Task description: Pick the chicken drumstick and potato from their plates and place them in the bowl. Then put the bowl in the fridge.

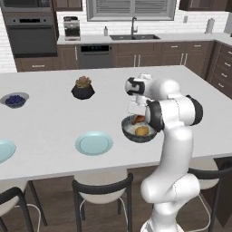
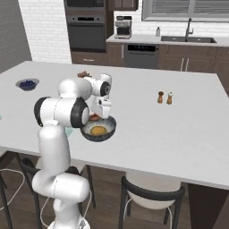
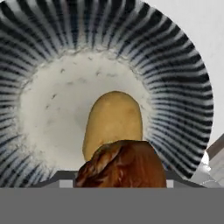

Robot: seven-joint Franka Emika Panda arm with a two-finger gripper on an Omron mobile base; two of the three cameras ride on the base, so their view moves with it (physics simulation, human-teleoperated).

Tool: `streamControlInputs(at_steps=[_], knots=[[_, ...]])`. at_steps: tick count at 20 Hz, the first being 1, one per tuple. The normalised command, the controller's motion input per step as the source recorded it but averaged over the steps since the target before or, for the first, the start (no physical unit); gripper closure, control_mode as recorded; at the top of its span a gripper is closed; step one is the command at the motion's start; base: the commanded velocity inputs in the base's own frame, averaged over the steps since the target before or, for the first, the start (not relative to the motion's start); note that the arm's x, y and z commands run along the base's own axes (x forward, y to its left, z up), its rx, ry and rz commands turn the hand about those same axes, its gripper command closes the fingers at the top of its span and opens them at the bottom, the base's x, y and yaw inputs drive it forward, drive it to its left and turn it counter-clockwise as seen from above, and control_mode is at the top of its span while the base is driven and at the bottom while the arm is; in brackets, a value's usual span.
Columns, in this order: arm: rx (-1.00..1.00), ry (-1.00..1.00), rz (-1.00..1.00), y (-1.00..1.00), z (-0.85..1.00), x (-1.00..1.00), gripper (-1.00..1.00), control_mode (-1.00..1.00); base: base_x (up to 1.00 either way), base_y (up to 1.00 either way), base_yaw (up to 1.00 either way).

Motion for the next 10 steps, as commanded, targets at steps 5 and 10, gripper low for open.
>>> streamControlInputs(at_steps=[5, 10], knots=[[-0.05, 0.00, 0.00, 0.00, -0.60, 0.38, 1.00, -1.00, 0.00, 0.00, 0.00], [-0.01, 0.04, 0.00, 0.00, -0.41, 0.18, 1.00, -1.00, 0.00, 0.00, 0.00]])
